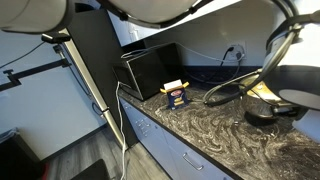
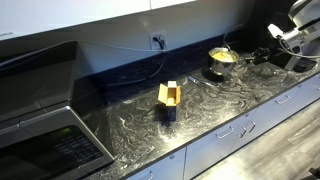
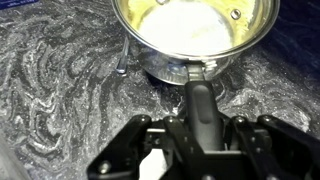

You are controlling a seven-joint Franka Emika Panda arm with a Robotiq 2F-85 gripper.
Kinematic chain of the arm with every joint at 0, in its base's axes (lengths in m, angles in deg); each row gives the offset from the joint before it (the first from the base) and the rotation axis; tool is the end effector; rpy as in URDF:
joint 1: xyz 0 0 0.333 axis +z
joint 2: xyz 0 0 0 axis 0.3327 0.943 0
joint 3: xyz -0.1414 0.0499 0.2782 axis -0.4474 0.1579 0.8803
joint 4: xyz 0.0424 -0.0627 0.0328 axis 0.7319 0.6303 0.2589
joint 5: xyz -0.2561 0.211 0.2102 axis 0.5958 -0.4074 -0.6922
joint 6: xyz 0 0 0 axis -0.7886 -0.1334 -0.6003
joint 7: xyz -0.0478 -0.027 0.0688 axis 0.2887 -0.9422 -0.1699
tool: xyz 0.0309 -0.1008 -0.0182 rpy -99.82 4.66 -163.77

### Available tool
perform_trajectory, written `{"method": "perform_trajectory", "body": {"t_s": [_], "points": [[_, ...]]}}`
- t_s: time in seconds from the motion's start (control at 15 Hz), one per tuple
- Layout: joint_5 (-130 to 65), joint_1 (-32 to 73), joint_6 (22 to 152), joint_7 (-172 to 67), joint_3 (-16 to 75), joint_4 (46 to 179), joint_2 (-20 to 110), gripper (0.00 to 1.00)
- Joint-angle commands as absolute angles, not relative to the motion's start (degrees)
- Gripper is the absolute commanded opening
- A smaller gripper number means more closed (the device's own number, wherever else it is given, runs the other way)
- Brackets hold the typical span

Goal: Move the pan over to the right side of the fork

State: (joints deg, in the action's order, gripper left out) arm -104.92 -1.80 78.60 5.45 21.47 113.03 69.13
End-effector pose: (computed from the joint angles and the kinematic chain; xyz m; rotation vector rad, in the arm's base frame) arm 0.6076 -0.3328 0.2136 -0.8184 2.2330 0.3427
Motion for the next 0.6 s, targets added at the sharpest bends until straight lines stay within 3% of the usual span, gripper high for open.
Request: {"method": "perform_trajectory", "body": {"t_s": [0.0, 0.53], "points": [[-107.4, -2.2, 78.8, 8.4, 21.9, 108.6, 70.4, 0.03], [-106.5, -1.5, 83.0, 10.5, 22.4, 104.7, 75.2, 0.03]]}}
